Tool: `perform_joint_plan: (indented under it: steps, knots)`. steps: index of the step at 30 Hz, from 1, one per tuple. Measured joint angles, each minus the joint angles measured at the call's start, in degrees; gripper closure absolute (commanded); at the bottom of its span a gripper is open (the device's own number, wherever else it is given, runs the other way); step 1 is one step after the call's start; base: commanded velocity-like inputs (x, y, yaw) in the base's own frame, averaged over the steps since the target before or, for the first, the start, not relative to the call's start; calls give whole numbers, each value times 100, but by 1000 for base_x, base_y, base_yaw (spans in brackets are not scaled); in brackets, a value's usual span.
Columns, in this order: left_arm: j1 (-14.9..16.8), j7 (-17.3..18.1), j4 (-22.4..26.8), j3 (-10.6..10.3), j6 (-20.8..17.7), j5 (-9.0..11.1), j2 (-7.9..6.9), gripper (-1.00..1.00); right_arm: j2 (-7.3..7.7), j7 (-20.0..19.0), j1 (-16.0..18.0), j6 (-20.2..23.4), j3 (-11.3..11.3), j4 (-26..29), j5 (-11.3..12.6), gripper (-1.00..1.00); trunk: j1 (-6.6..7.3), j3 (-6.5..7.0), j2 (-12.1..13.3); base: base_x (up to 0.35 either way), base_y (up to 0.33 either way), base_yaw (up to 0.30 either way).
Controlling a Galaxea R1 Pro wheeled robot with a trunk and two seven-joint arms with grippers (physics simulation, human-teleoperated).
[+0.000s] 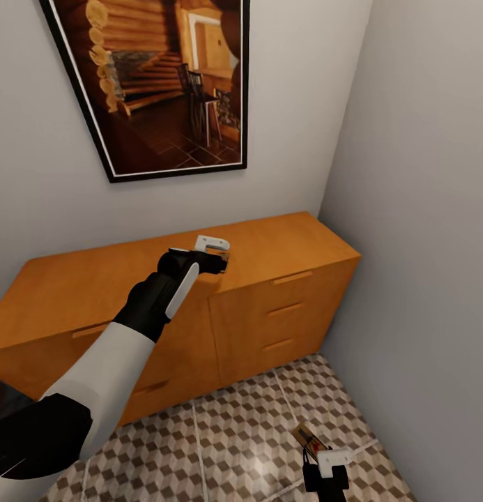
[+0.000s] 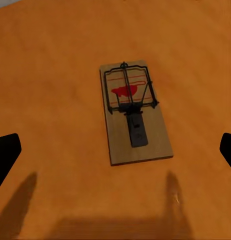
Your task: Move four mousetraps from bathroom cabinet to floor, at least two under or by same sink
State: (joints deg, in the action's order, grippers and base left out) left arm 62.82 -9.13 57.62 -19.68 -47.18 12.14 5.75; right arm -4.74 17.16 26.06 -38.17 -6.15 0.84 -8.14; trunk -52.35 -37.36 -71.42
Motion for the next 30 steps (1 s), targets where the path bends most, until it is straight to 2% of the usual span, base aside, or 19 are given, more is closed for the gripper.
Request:
perform_joint_plan:
  steps: [6,30]
  knots:
    - [-2,0,1,-11,0,0,6,-100,0,0,0,0,0,0,-1,100,0,-29,0,158,-128,0]
    - [-2,1,-100,-11,-1,0,6,-100,0,0,0,1,0,0,-1,100,-2,-73,0,4,-3,0]
